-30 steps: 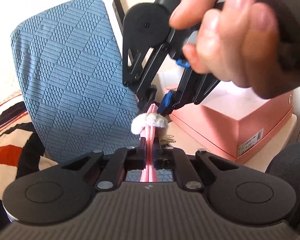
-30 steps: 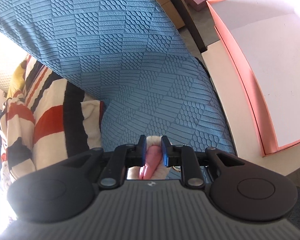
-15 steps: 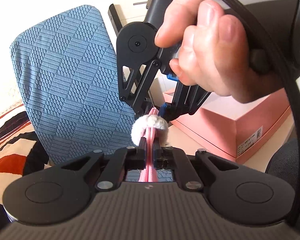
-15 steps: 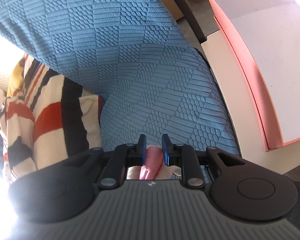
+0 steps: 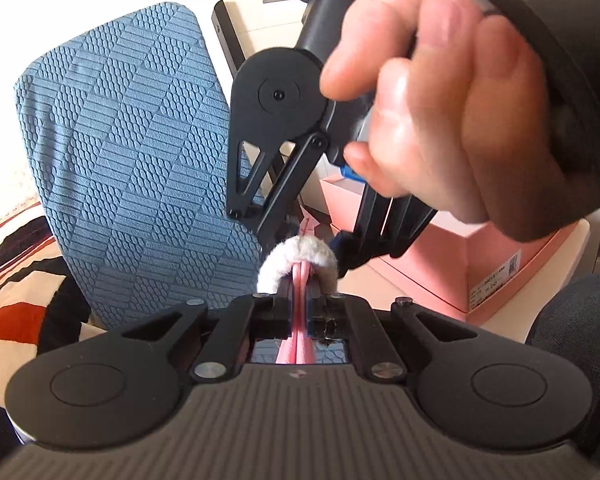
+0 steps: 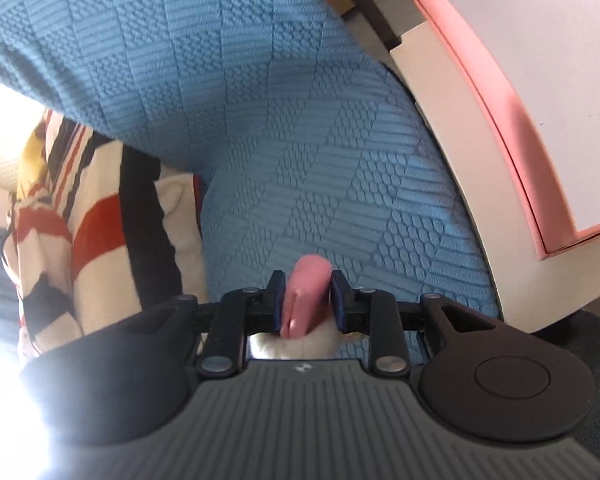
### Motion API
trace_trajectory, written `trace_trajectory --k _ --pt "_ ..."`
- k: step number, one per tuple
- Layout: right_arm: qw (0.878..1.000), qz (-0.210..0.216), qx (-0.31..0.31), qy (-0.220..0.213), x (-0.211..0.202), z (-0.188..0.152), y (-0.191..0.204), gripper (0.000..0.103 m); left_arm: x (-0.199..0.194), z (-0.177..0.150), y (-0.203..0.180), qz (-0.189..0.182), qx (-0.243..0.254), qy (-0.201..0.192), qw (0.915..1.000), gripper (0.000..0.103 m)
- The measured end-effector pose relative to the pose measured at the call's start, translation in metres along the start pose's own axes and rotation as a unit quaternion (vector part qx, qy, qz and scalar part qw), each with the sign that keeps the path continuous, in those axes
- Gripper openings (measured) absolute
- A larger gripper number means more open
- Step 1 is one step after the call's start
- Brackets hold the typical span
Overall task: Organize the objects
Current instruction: 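Push the hair tie further along the pink strip toward the left gripper's fingers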
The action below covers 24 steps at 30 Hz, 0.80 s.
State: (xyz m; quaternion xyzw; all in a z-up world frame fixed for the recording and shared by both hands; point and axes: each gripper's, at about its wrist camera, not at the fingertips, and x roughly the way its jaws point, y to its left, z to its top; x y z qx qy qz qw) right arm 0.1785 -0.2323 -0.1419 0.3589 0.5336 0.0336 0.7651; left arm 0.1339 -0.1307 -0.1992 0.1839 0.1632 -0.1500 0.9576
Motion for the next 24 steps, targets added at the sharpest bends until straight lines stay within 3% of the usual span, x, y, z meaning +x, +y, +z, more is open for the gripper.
trace_trajectory --k 5,11,15,19,24 --pt "1.0 0.003 0.001 -0.003 -0.006 -0.003 0.002 0.027 0.002 -0.001 0.002 0.0 -0.007 0.008 0.9999 0.007" --pt "0.999 0.007 -0.026 -0.025 -0.016 -0.007 0.01 0.018 0.002 -0.001 0.005 0.007 -0.007 0.0 0.9999 0.01" --pt "0.998 0.006 -0.047 -0.043 -0.024 -0.007 0.017 0.017 0.002 0.001 0.008 0.011 -0.025 0.01 0.9996 0.022" --pt "0.997 0.008 -0.052 -0.053 -0.034 -0.002 0.019 0.016 0.01 -0.001 0.023 0.004 -0.058 0.027 0.9979 0.027" --pt "0.996 0.007 -0.058 -0.066 -0.046 0.006 0.019 0.016 0.015 -0.003 0.025 0.009 -0.059 0.043 0.9973 0.039"
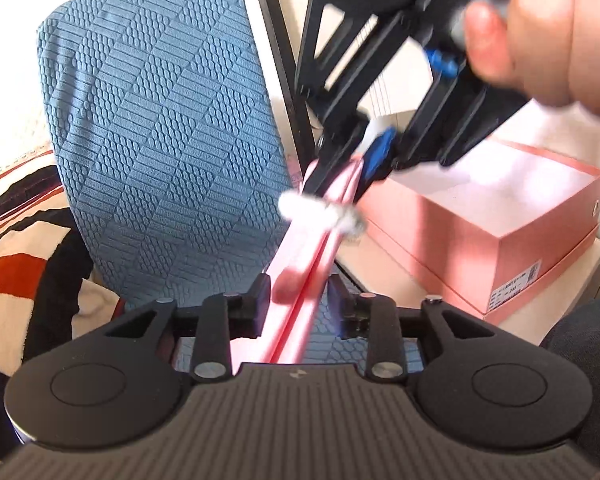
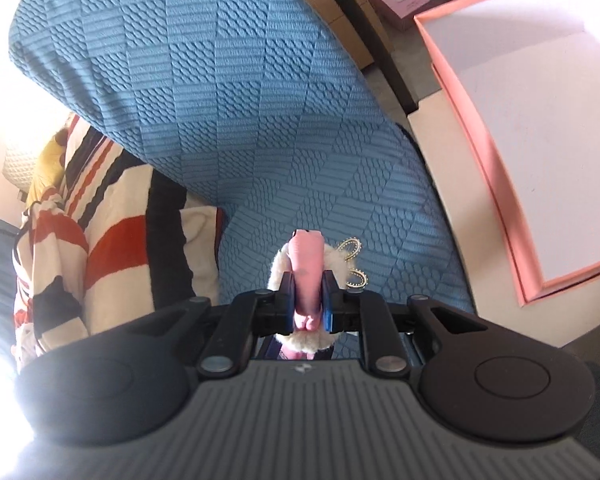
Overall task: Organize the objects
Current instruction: 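Push the hair tie further along the pink strip toward the left gripper's fingers, then grasp the tied pink strip with the right gripper while the left gripper releases it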
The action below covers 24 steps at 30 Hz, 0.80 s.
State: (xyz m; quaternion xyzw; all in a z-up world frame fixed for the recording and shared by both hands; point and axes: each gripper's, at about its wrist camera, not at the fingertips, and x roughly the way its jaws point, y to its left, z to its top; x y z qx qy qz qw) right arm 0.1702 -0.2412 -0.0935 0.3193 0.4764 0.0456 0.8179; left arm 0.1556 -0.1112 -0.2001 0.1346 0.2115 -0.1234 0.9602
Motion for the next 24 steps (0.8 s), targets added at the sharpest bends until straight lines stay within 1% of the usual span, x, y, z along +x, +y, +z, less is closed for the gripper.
trace_trajectory --k 2,3,4,7,11,15,17,18,19,20,22,24 --pt "1.0 -0.001 -0.002 -0.003 -0.005 0.004 -0.001 0.016 0.0 0.0 -0.002 0.004 0.009 -0.003 0.9999 0.048" --pt "1.0 -0.001 -0.002 -0.004 -0.007 0.005 -0.001 0.016 -0.001 0.0 -0.003 0.001 0.013 -0.008 0.9999 0.055" --pt "1.0 -0.001 -0.003 -0.003 -0.009 0.005 -0.001 0.016 -0.001 -0.001 -0.003 -0.002 0.017 -0.013 0.9998 0.059" --pt "1.0 0.003 -0.005 0.0 -0.015 0.006 0.001 0.016 -0.001 -0.002 -0.006 -0.003 0.031 -0.018 0.9994 0.06" --pt "1.0 0.01 -0.003 0.006 -0.025 0.007 0.0 0.016 0.006 -0.005 -0.004 -0.003 0.028 0.001 0.9996 0.06" --pt "1.0 0.014 0.006 0.005 -0.035 0.012 -0.003 0.016 0.014 -0.009 -0.003 0.01 0.035 0.014 0.9992 0.06" --pt "1.0 0.018 0.021 0.005 -0.039 0.015 -0.007 0.016 0.018 -0.011 -0.002 0.003 0.032 0.034 0.9989 0.049" --pt "0.999 0.017 0.027 0.004 -0.04 0.017 -0.009 0.017 0.02 -0.011 0.0 -0.009 0.023 0.042 0.9988 0.038" --pt "0.999 0.016 0.032 0.004 -0.041 0.019 -0.011 0.017 0.021 -0.011 0.001 -0.017 0.016 0.041 0.9989 0.033" --pt "0.999 0.015 0.034 0.002 -0.042 0.02 -0.012 0.017 0.021 -0.01 0.001 -0.018 0.014 0.039 0.999 0.03" --pt "0.999 0.011 0.037 -0.004 -0.042 0.02 -0.014 0.017 0.018 -0.009 -0.001 -0.018 0.014 0.03 0.9993 0.02" --pt "0.999 0.007 0.044 -0.015 -0.04 0.02 -0.017 0.018 0.013 -0.007 -0.001 -0.019 0.005 0.025 0.9995 0.017"
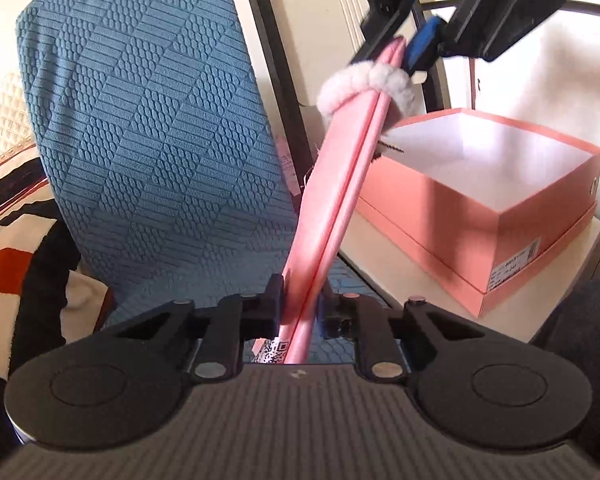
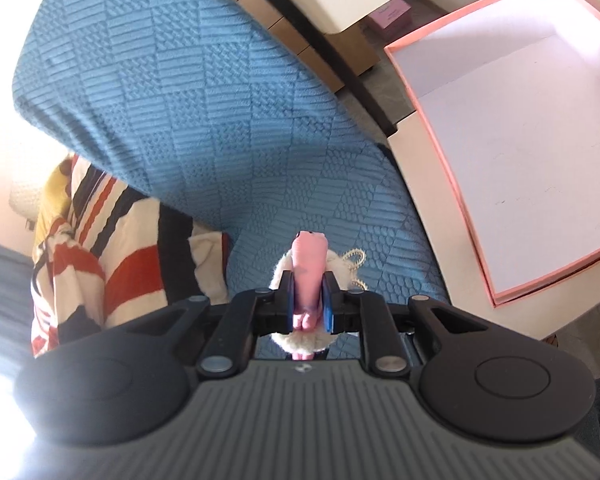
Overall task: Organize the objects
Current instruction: 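Grasp the tied pink strip with the right gripper while the left gripper releases it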
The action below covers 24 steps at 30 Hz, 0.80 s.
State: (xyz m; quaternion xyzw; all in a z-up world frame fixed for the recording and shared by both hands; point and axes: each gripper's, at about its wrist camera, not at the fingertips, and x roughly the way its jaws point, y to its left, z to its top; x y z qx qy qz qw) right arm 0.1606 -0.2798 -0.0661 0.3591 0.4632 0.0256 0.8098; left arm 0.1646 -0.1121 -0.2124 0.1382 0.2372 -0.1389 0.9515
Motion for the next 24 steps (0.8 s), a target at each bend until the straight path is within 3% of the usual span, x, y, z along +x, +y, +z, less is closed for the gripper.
trace_trajectory --k 11,17,19,24 --pt "1.0 -0.016 0.016 0.004 0.042 -0.021 -0.007 0.021 0.002 -0.002 0.0 -0.034 -0.014 0.023 0.9991 0.013" --pt "0.999 0.009 0.038 -0.003 0.044 -0.023 -0.014 0.038 0.008 -0.003 0.003 -0.05 -0.031 0.039 0.9975 0.013" --pt "0.999 0.014 0.044 -0.011 0.04 -0.024 -0.014 0.055 0.01 -0.004 0.003 -0.05 -0.031 0.042 0.9974 0.013" --pt "0.999 0.018 0.029 -0.009 0.038 -0.031 -0.012 0.058 0.014 -0.005 0.005 -0.051 -0.036 0.051 0.9968 0.013"
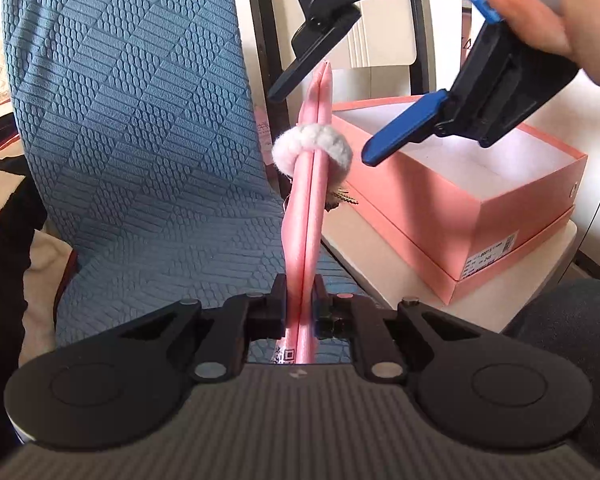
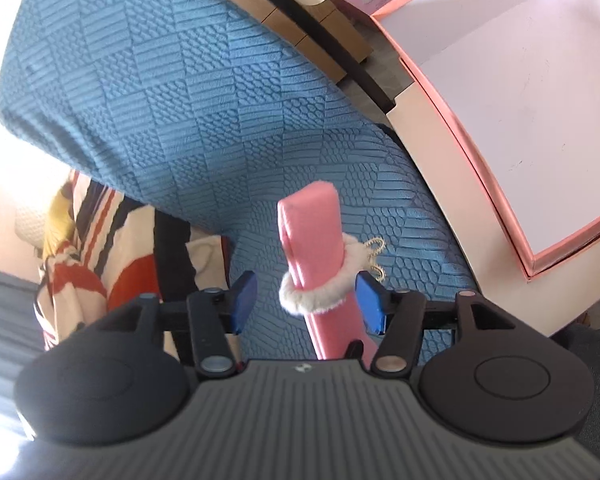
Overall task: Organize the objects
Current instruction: 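Grasp the tied pink strip with the right gripper while the left gripper releases it, then carry the tied pink strip with the right gripper over the open pink box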
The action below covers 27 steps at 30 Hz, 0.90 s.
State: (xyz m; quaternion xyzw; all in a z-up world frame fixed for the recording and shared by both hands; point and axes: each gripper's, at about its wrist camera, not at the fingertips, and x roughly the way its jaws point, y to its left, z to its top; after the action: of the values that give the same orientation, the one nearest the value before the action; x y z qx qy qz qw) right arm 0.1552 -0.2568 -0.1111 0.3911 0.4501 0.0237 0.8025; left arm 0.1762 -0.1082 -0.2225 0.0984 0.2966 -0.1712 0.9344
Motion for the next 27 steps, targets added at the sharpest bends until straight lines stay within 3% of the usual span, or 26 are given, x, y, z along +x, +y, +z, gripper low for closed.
trace_trajectory --k 4,12,22,27 --pt "0.999 -0.004 -0.039 0.017 0.006 -0.011 0.005 0.058 0.001 0.0 0.001 -0.001 -0.005 0.007 1.0 0.013" --pt "0.999 0.004 -0.029 0.039 0.023 -0.024 -0.008 0.056 0.003 -0.001 0.002 -0.011 -0.009 0.016 0.9998 0.013" --pt "0.998 -0.023 -0.045 0.039 0.041 -0.033 -0.016 0.027 0.004 -0.001 -0.002 -0.027 -0.006 0.02 0.9994 0.014" --pt "0.997 -0.05 -0.054 0.028 0.044 -0.036 -0.019 0.02 0.005 -0.001 -0.002 -0.041 -0.008 0.027 0.9988 0.014"
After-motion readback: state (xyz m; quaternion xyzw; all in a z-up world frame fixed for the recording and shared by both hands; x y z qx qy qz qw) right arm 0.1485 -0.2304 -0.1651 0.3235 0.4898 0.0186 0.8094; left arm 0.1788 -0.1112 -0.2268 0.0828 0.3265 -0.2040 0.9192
